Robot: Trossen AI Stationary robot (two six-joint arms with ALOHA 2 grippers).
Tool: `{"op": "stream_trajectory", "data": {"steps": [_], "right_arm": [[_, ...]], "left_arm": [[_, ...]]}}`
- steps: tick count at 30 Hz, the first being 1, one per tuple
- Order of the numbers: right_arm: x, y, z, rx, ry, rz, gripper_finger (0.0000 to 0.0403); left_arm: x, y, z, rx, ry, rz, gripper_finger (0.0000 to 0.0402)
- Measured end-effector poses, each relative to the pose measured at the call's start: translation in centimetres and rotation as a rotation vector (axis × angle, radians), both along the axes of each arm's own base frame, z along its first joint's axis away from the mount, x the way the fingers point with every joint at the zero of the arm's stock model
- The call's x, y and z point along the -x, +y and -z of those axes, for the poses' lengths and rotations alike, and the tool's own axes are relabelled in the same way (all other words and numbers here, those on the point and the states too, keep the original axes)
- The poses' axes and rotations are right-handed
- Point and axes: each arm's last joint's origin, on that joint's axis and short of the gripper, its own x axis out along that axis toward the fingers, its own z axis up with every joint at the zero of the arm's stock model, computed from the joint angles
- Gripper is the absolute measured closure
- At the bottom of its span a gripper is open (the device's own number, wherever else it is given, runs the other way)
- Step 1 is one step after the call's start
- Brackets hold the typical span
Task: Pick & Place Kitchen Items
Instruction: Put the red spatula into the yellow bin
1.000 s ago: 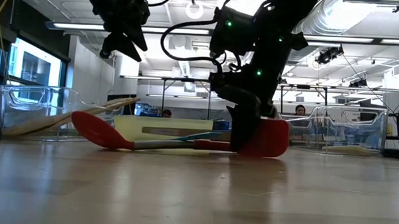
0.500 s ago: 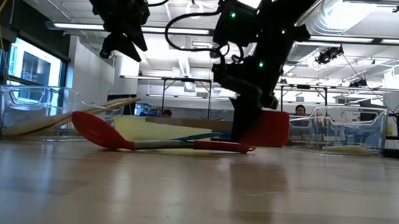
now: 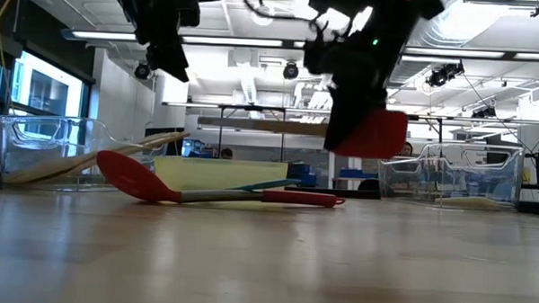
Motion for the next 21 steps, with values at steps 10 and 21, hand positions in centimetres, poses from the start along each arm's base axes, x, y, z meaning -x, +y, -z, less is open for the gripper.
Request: {"op": "stream_trajectory", "data": {"steps": [10, 21], "right_arm": [[2.7, 4.2, -3.6, 0.079, -0.074, -0.081, 0.0376], [6.8, 7.0, -8.6, 0.331, -0.289, -0.032, 0.0376]], "left_arm": [[-1.0, -0.5, 0.1, -0.028, -0.097, 0.066, 0.0199], [-3.9, -3.6, 0.4, -0.118, -0.415, 0.297, 0.0199]]}}
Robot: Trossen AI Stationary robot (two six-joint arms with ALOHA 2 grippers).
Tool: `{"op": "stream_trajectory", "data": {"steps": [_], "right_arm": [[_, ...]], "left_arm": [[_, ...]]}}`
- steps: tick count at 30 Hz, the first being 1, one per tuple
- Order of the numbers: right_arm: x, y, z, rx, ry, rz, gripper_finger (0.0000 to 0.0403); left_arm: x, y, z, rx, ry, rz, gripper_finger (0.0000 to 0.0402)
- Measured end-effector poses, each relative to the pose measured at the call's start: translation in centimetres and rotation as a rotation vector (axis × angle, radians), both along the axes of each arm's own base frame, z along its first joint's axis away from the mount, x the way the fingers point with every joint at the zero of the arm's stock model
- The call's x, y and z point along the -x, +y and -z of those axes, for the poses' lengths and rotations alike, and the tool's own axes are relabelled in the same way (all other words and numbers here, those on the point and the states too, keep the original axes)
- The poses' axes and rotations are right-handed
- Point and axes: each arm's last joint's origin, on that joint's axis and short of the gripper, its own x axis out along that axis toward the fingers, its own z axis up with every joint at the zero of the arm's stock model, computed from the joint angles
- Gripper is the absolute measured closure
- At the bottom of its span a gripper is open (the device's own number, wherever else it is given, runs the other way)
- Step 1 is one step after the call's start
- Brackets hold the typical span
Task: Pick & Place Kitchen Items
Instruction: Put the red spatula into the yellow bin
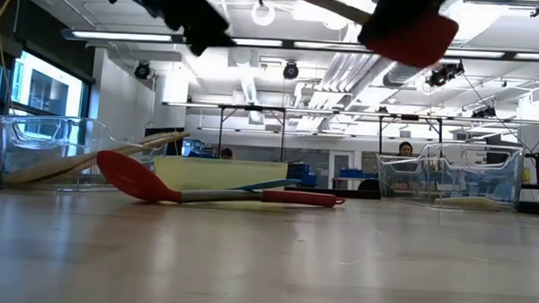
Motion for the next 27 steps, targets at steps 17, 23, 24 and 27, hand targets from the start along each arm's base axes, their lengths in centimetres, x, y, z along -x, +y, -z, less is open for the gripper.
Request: {"op": "stream_trajectory", "data": {"steps": [17, 23, 24, 27], "right_arm": [[-0.6, 1.2, -4.1, 0.257, -0.28, -0.061, 0.0376], [-1.5, -0.1, -4.3, 0.2, -0.289, -0.128, 0.0376], [-1.7, -0.3, -4.3, 0.193, -0.288, -0.132, 0.0376], [-2.0, -1.0, -4.3, 0.171, -0.291, -0.139, 0.0376]], "left_arm": [[-3.1, -2.4, 1.1, -0.05, -0.655, 0.116, 0.0199], [-3.7, -2.4, 1.0, -0.039, -0.753, 0.121, 0.0199], [-3.7, -2.4, 0.9, -0.04, -0.761, 0.123, 0.0199], [-3.6, -2.4, 0.7, -0.044, -0.78, 0.124, 0.0199]]}}
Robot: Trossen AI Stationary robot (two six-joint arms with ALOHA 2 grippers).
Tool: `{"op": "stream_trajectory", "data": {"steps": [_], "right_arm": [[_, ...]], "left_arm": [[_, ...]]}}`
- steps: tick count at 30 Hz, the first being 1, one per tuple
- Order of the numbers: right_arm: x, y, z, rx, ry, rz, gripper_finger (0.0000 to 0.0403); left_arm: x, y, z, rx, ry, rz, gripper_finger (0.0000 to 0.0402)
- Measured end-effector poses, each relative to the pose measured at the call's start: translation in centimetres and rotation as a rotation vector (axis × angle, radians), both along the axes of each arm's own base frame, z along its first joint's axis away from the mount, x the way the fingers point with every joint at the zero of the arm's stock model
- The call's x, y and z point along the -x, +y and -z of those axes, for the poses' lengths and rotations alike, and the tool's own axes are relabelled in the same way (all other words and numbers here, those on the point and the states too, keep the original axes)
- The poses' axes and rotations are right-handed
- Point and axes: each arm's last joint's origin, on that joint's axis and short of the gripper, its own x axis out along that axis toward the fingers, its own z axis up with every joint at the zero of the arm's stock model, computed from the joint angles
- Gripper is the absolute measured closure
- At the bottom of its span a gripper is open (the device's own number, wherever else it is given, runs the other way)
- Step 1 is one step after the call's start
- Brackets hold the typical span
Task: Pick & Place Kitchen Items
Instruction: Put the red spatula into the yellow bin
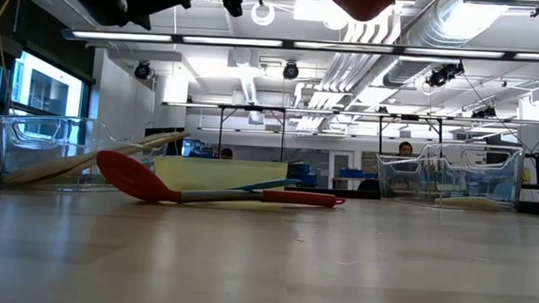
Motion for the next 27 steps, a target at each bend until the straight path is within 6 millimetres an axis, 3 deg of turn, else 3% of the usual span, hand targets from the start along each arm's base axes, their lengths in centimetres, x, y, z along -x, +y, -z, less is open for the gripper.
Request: {"op": "stream_trajectory", "data": {"steps": [15, 27], "right_arm": [[-2.9, -2.2, 1.8, -0.07, 0.015, -0.08, 0.0376], [-2.9, -2.3, 1.9, -0.075, 0.02, -0.09, 0.0376]], "left_arm": [[0.0, 0.0, -0.2, 0.003, -0.031, 0.002, 0.0199], [0.0, 0.1, -0.1, 0.019, -0.025, -0.04, 0.0199]]}}
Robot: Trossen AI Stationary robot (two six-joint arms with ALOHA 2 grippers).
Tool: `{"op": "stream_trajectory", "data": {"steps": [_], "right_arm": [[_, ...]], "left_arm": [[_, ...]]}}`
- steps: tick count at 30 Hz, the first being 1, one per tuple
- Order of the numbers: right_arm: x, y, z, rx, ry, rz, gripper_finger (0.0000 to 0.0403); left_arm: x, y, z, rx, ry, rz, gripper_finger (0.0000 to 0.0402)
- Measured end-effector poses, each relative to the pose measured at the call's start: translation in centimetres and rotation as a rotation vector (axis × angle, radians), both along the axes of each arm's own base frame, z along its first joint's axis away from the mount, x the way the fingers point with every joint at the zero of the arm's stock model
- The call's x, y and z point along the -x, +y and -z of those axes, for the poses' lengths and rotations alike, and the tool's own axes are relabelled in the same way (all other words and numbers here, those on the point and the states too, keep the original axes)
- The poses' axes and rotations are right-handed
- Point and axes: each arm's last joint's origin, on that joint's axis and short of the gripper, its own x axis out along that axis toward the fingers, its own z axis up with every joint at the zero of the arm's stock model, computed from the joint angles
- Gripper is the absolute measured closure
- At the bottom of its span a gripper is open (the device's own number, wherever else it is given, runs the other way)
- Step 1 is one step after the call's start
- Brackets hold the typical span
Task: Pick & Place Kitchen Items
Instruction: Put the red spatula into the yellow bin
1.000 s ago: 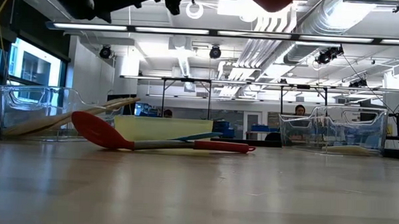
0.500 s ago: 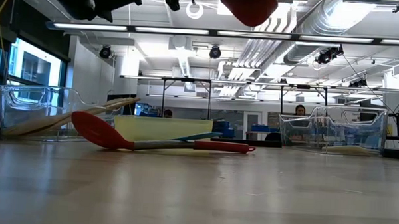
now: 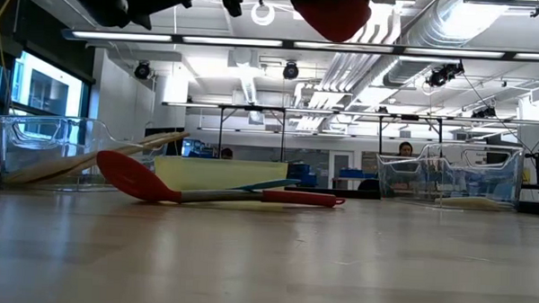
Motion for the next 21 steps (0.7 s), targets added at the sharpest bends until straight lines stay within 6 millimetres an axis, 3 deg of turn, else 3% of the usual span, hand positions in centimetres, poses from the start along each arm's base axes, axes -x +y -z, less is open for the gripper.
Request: {"op": "stream_trajectory", "data": {"steps": [8, 13, 18, 21], "right_arm": [[0.01, -0.02, 0.02, 0.001, 0.002, 0.001, 0.0376], [0.03, -0.05, 0.03, -0.006, 0.003, 0.007, 0.0376], [0.05, -0.3, 0.1, -0.016, 0.01, 0.019, 0.0376], [0.05, -0.49, 0.16, -0.041, 0.016, 0.02, 0.0375]], "left_arm": [[-0.11, 0.06, 0.27, -0.006, 0.027, -0.021, 0.0219], [-0.11, 0.04, 0.28, -0.011, 0.027, -0.014, 0.0284], [-0.11, 0.02, 0.29, -0.02, 0.027, -0.014, 0.0373], [-0.13, 0.03, 0.34, -0.022, 0.032, -0.014, 0.0386]]}}
